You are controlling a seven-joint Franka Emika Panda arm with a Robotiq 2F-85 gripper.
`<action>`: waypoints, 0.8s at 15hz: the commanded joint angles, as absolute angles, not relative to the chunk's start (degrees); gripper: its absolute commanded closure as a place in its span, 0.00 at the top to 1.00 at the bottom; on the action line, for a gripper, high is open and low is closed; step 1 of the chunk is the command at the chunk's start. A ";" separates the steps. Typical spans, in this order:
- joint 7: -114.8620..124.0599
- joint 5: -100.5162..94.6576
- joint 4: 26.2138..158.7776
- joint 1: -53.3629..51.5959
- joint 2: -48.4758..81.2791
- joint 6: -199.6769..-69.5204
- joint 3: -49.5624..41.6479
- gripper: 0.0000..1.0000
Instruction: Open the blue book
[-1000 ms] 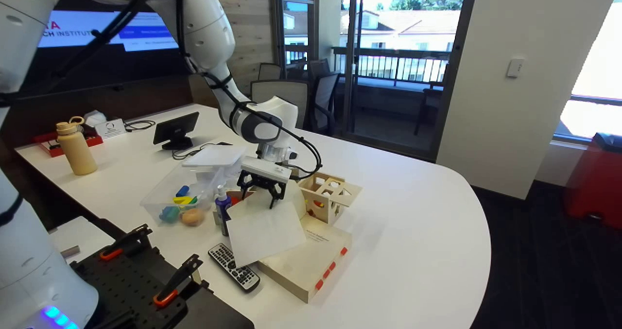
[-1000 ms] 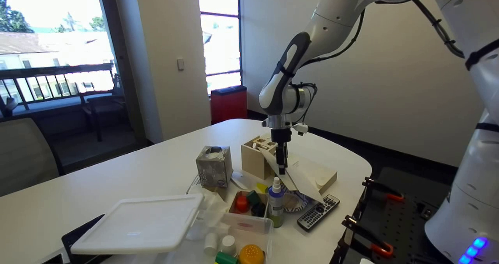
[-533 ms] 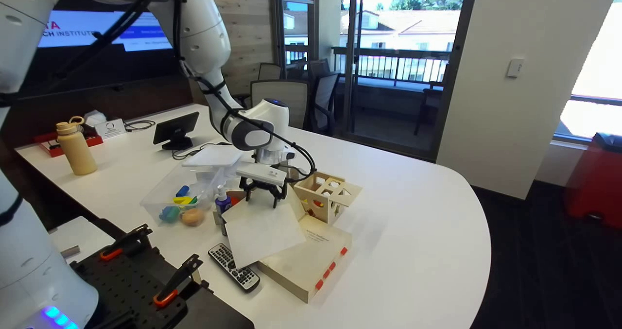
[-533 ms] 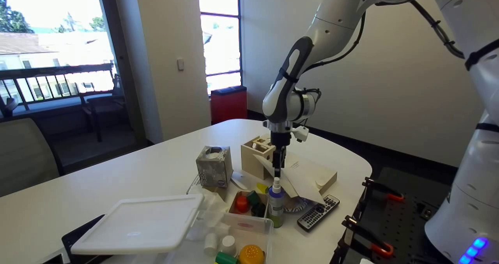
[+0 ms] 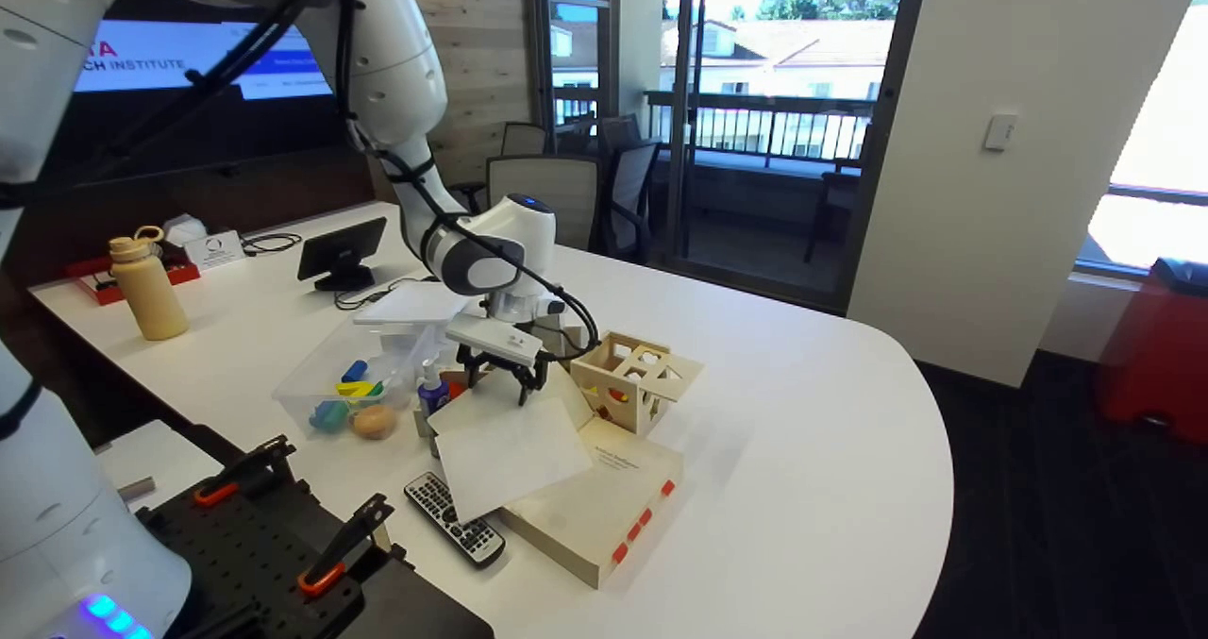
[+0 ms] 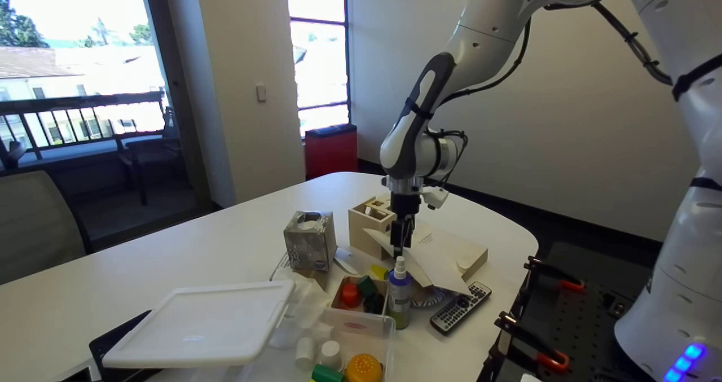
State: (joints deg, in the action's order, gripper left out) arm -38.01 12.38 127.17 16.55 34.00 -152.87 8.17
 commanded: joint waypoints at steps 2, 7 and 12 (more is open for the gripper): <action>-37.58 13.66 128.43 18.93 32.47 -144.36 10.22 1.00; -38.47 17.51 127.96 19.56 31.31 -137.48 10.36 1.00; -36.21 19.27 129.62 18.05 24.68 -137.98 8.79 1.00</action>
